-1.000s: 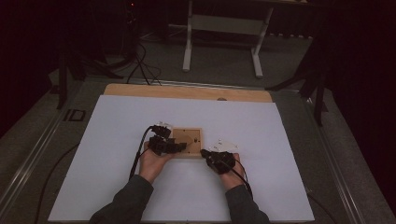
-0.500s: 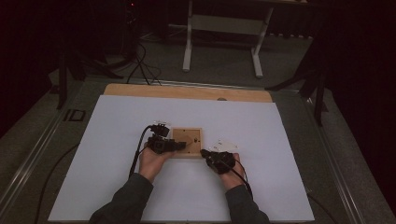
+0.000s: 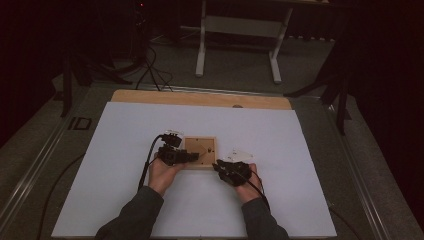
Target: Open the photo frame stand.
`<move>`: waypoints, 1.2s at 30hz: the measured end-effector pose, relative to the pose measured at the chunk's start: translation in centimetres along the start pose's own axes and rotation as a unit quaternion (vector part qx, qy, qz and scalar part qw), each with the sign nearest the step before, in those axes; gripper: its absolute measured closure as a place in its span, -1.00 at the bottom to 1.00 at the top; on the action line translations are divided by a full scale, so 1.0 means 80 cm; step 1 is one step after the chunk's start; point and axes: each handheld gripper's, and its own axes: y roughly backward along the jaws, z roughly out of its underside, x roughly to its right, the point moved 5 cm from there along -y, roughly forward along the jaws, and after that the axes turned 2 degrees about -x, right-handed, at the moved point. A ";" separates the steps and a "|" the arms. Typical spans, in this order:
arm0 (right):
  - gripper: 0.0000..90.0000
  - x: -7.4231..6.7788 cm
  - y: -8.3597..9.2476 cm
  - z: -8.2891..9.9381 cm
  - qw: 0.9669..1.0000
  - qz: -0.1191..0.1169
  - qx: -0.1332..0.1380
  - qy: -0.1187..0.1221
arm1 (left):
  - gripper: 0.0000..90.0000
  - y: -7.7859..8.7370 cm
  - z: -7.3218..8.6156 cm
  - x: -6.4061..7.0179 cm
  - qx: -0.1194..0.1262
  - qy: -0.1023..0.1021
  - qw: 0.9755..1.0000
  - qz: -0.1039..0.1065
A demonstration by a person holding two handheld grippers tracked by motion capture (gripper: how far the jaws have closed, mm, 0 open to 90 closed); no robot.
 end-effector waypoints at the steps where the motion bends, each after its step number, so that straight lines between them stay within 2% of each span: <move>1: 0.62 0.000 0.001 -0.001 1.000 0.000 0.001 -0.002 | 0.25 0.001 0.000 0.001 0.001 -0.003 1.000 -0.002; 8: 0.57 0.008 0.014 -0.010 1.000 0.001 0.020 -0.012 | 0.25 0.006 0.002 0.011 0.015 -0.034 0.999 -0.016; 12: 0.54 0.014 0.022 -0.014 0.999 0.000 0.027 -0.018 | 0.25 0.008 0.006 0.016 0.026 -0.061 0.997 -0.025; 19: 0.49 0.021 0.031 -0.020 0.999 0.001 0.037 -0.025 | 0.25 0.012 0.013 0.023 0.034 -0.089 0.995 -0.043; 23: 0.47 0.023 0.033 -0.022 0.999 0.000 0.038 -0.027 | 0.25 0.013 0.018 0.026 0.042 -0.111 0.991 -0.054; 24: 0.47 0.023 0.033 -0.022 0.999 0.000 0.038 -0.027 | 0.25 0.013 0.018 0.026 0.042 -0.111 0.991 -0.054; 25: 0.46 0.023 0.033 -0.022 0.999 -0.001 0.038 -0.027 | 0.25 0.014 0.021 0.027 0.045 -0.124 0.989 -0.060; 26: 0.45 0.022 0.031 -0.022 0.999 -0.003 0.037 -0.025 | 0.25 0.014 0.023 0.027 0.046 -0.129 0.989 -0.063; 32: 0.39 0.018 0.028 -0.023 0.999 -0.010 0.035 -0.022 | 0.25 0.015 0.030 0.030 0.056 -0.145 0.985 -0.069; 36: 0.33 0.020 0.028 -0.024 0.999 -0.010 0.036 -0.028 | 0.25 0.018 0.036 0.034 0.065 -0.166 0.981 -0.082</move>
